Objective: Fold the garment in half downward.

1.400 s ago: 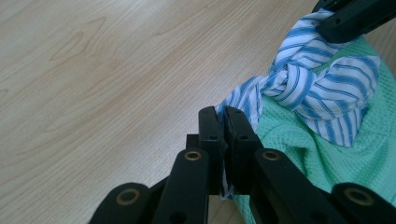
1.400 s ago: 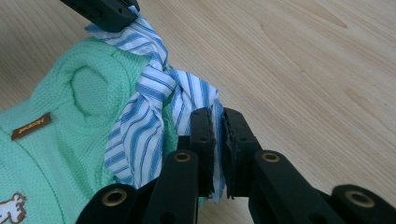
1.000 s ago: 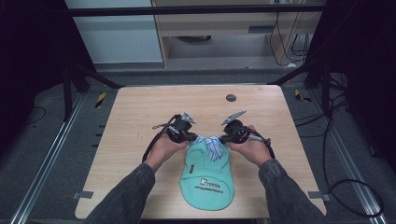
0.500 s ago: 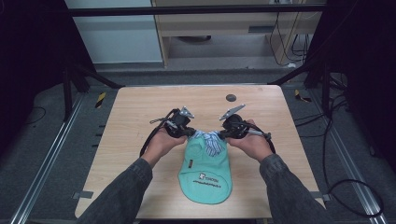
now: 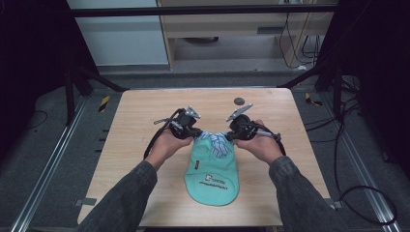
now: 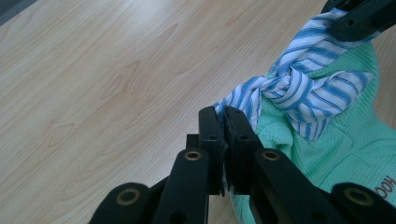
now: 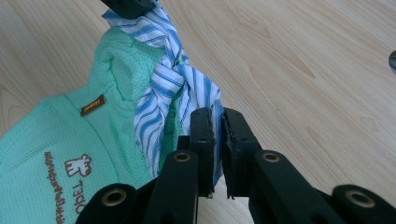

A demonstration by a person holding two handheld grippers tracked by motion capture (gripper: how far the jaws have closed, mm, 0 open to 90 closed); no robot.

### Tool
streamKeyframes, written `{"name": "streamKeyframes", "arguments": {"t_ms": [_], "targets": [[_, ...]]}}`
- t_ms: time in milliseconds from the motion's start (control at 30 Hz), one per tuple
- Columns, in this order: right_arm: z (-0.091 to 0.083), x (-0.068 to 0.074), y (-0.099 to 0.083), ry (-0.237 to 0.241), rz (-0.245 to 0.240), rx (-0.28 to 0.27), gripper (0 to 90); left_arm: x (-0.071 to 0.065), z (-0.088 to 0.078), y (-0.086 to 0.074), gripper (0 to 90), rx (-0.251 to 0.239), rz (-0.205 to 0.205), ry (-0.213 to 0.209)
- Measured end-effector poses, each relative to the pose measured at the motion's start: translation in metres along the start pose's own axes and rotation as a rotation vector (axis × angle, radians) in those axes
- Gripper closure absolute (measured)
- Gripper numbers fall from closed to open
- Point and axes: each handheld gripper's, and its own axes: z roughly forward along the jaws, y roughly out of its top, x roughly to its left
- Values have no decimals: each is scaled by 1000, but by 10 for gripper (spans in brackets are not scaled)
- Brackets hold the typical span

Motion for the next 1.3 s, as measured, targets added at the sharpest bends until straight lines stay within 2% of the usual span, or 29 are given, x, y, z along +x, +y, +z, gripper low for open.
{"name": "streamKeyframes", "arguments": {"t_ms": [200, 1000, 1300], "targets": [[-3, 0, 2, -6, -10, 5, 835, 0, -2, 1, 870, -4, -6, -9], [-11, -2, 11, -16, -41, -6, 834, 2, -12, 8, 870, -19, 3, 9], [-18, -2, 17, -32, -48, -18, 834, 3, -19, 16, 870, -29, 11, 19]]}}
